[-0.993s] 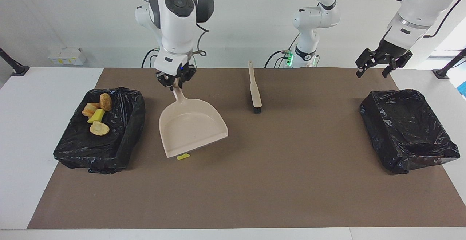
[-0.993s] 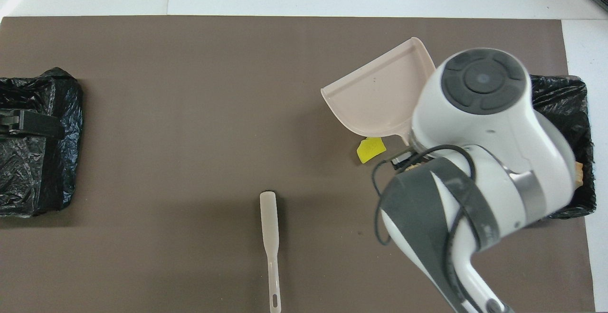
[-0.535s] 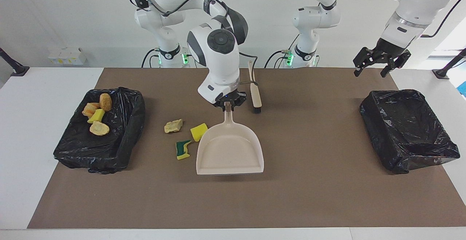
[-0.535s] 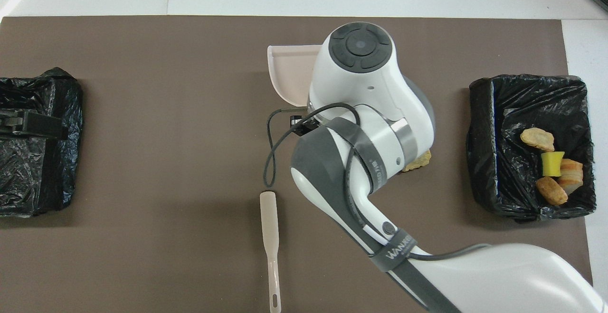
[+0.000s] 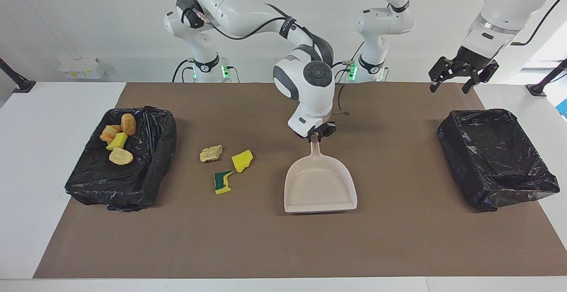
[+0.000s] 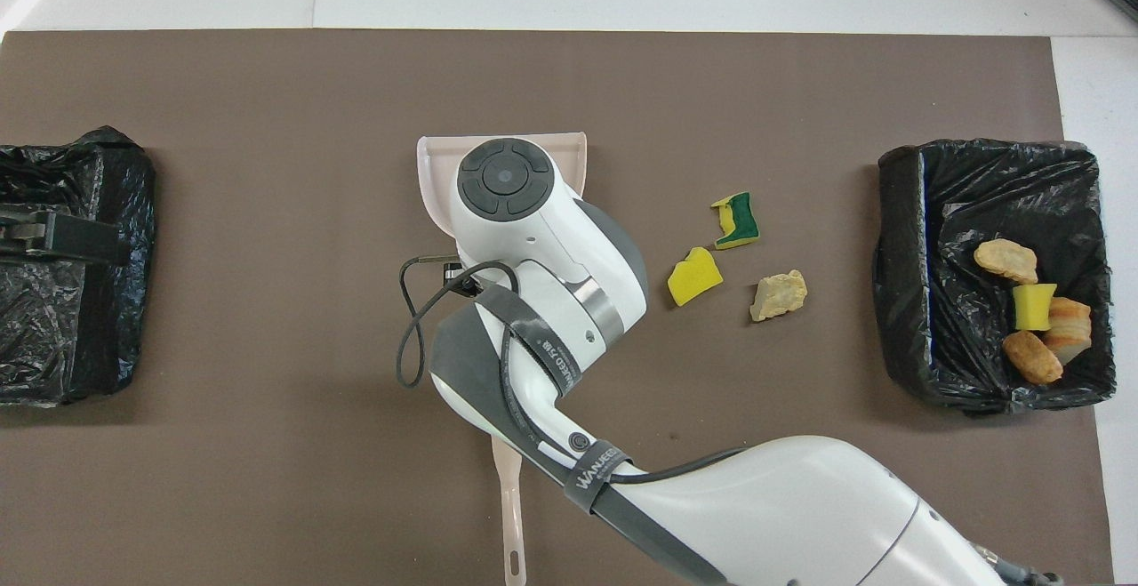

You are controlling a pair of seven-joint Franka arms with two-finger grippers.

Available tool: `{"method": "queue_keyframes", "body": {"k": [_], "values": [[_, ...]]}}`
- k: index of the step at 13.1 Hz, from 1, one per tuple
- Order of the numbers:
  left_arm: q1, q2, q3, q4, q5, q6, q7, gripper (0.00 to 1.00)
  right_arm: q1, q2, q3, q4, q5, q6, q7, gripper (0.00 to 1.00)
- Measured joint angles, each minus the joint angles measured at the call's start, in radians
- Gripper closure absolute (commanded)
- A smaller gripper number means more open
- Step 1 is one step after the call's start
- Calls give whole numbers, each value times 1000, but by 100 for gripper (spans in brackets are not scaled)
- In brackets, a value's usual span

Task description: Sweep and dump trash in bin

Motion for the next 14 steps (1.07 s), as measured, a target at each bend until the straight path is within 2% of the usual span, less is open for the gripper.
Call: {"method": "queue_keyframes", "body": {"k": [2, 5, 6, 11, 14], "values": [[-8, 0, -3, 0, 0, -3, 1, 0, -4, 17, -8, 2, -1, 42, 0, 100], [-74, -2, -5, -5, 0, -6, 1, 0, -4, 65, -13, 5, -2, 98, 0, 100], [-99, -2, -7, -9, 0, -6, -1, 0, -2, 66, -13, 7, -3, 96, 0, 1], [-137, -1, -8, -28, 0, 51, -5, 0, 0, 49, 0, 14, -39, 76, -5, 0], [-143, 21, -8, -35, 0, 153, -5, 0, 0, -36, 3, -6, 8, -41, -5, 0]]}}
